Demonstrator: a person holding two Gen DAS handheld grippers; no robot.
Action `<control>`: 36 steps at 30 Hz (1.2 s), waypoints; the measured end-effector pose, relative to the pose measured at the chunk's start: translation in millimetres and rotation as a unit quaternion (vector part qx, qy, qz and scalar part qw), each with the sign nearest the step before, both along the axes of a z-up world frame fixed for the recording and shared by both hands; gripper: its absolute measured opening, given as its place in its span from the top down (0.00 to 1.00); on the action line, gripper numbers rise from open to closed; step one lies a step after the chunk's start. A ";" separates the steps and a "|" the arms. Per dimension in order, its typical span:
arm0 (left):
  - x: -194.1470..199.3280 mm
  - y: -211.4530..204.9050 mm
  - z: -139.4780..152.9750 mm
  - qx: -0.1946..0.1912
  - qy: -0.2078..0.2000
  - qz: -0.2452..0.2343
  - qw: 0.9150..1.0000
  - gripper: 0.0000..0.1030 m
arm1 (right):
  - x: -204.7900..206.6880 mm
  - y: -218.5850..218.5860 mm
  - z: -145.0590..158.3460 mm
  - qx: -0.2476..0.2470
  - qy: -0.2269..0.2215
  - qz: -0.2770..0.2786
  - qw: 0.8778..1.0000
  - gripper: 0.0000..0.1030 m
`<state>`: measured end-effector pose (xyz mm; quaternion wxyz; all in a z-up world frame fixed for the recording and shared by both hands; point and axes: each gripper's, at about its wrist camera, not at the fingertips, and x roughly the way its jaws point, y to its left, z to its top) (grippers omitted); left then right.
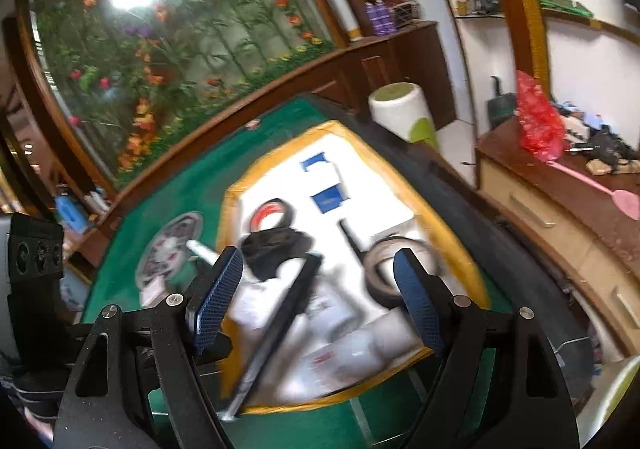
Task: Organize rigid objects
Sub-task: 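Carry tape roll and pen over the tray and open both tools, then withdraw both tools and move the right tool to the white bottle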
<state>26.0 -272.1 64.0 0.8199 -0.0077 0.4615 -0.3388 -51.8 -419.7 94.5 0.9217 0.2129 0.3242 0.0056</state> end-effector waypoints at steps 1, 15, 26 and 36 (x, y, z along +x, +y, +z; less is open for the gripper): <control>-1.6 4.9 2.3 0.001 -0.002 0.002 1.000 0.84 | -1.2 4.0 1.3 0.001 -0.003 0.005 1.000 0.23; -20.9 147.7 3.0 0.041 -0.021 0.080 0.996 0.84 | -1.6 83.6 -1.7 -0.006 0.004 0.112 0.994 0.23; 8.4 204.1 -40.5 0.019 0.067 0.106 0.992 0.84 | 8.0 130.1 -20.6 -0.010 0.031 0.167 0.985 0.23; 18.4 183.4 -54.0 0.049 0.078 0.088 0.992 0.82 | 7.0 137.6 -25.5 -0.009 0.042 0.175 0.984 0.23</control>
